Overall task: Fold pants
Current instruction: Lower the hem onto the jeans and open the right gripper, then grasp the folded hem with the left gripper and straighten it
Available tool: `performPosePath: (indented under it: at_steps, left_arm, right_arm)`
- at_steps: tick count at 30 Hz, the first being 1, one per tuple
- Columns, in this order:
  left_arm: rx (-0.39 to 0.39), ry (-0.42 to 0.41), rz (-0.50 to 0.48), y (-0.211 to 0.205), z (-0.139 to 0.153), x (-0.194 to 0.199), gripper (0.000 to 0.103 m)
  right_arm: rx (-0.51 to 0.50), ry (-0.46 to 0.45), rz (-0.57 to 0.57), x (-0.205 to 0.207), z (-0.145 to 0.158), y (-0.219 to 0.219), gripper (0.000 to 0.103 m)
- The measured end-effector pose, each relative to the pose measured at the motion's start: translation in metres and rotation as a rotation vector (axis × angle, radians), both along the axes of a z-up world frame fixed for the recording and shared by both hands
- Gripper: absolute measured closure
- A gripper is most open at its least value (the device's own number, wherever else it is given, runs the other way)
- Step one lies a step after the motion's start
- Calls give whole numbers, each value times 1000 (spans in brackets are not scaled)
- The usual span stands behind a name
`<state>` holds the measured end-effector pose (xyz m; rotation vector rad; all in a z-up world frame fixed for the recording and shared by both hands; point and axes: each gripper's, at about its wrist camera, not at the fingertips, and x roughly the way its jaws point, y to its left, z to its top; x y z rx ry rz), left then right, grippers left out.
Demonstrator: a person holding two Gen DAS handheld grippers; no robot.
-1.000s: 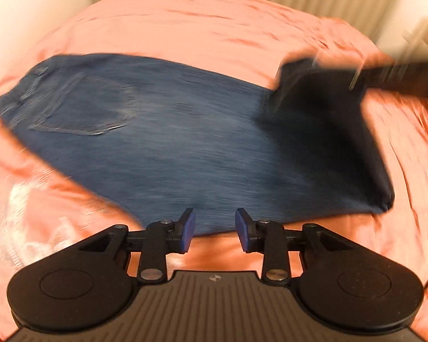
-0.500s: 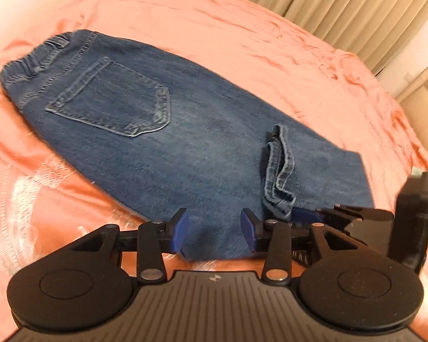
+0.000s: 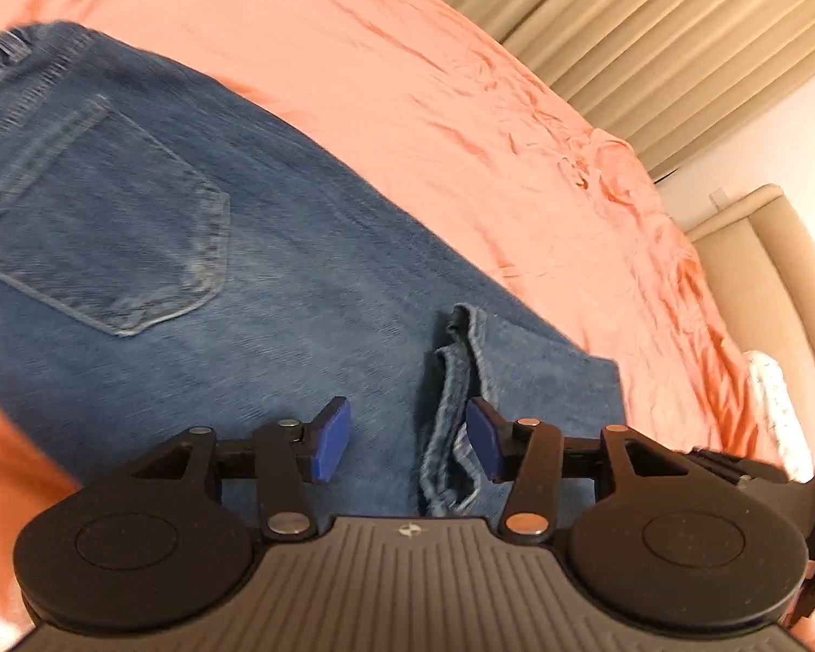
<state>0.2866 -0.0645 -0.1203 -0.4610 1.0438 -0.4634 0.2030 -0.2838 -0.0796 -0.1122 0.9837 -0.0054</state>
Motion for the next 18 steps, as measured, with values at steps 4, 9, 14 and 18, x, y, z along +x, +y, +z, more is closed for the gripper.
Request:
performPosePath:
  at_steps: [4,9,14,18]
  left_arm:
    - [-76,31,-26,-18,-20,16,37]
    - [-142,77,-25,-38,-52,34,35]
    - [-221,104,-56,-55,-75,50,35]
    - [-257,116,-69,-66,-84,61,52]
  right_arm:
    - [41,7,-59,7,-12,-25,89]
    - [43,38,-60,23,-36,-29,89]
    - [9,55,-38,27,-49,-36,89]
    - [-1,65,-65,29,-53,-52,89]
